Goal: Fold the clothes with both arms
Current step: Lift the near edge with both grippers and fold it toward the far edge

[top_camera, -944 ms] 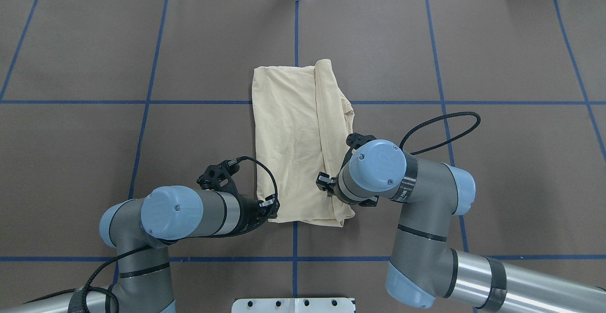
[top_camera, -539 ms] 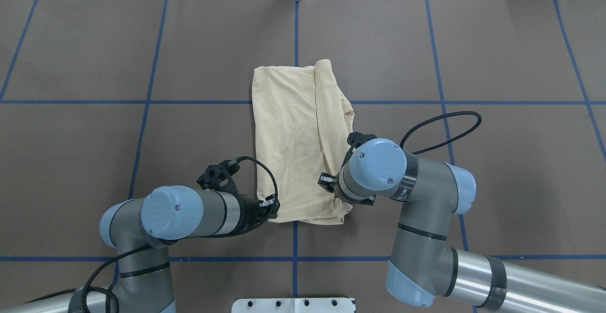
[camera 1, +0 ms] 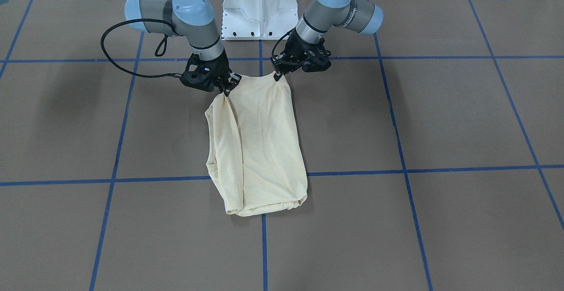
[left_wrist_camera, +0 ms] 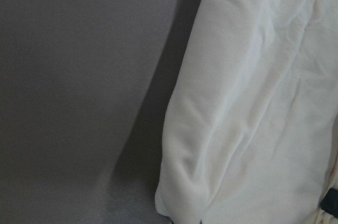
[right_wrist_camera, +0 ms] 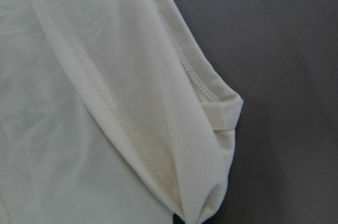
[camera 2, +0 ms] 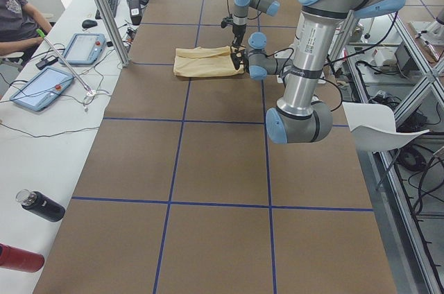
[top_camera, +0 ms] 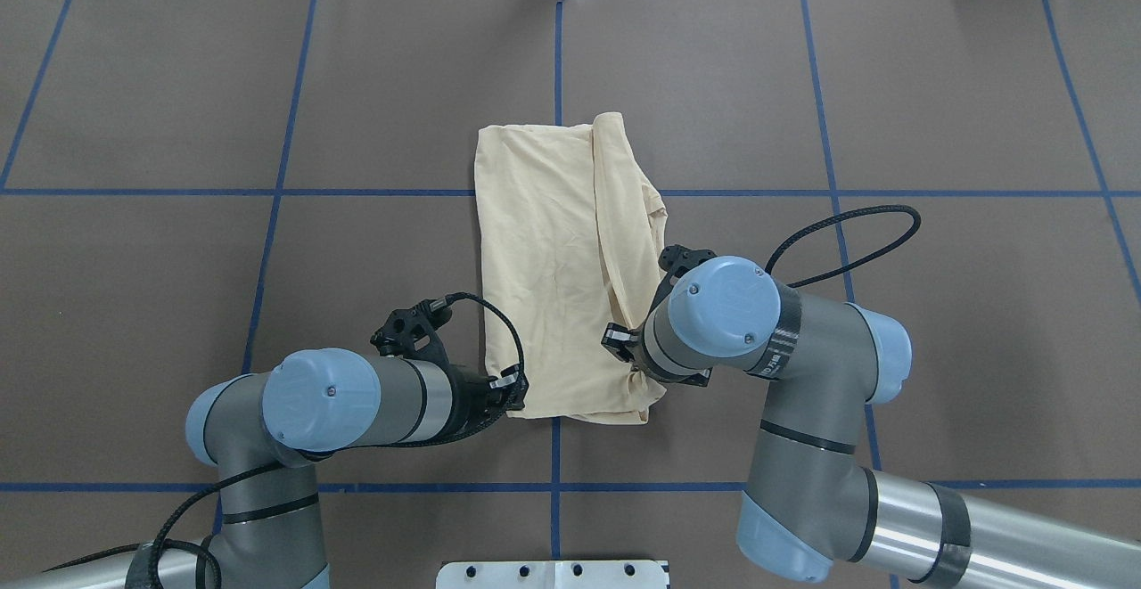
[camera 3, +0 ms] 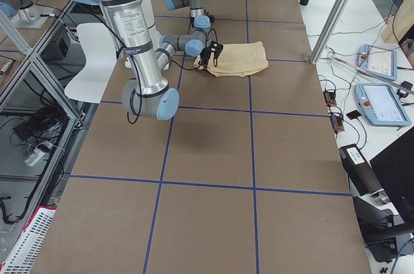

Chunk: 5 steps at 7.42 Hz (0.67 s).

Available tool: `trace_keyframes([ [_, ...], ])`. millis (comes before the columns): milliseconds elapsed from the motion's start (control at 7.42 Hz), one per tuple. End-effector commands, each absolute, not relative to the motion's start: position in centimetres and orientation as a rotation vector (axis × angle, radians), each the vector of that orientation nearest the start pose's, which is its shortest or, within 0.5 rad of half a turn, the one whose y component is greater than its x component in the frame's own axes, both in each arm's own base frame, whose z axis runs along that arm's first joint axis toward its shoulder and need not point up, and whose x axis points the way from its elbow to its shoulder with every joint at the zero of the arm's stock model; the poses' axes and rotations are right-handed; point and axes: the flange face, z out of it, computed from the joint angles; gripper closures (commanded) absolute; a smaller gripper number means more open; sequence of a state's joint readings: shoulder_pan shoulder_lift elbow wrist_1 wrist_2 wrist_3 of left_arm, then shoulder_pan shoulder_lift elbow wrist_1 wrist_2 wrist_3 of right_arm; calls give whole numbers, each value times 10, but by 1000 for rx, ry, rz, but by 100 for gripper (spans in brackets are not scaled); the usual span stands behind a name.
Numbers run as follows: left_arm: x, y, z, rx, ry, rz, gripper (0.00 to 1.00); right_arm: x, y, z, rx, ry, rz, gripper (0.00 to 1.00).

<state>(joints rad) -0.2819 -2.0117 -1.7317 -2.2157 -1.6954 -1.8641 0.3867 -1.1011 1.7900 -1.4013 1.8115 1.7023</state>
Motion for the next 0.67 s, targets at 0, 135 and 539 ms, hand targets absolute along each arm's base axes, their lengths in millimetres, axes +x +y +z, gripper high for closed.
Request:
trace_keyframes([
  [0,559,-279,238,-141,1259,-387,100,-513,-318,274,-134,-921,350,100],
  [135,561,-253,229,-171,1261,-347,100,-510,-305,273,-150,-927,330,100],
  [539,571,-205,219,-219,1255,-277,100,-511,-267,268,-224,-888,270,100],
])
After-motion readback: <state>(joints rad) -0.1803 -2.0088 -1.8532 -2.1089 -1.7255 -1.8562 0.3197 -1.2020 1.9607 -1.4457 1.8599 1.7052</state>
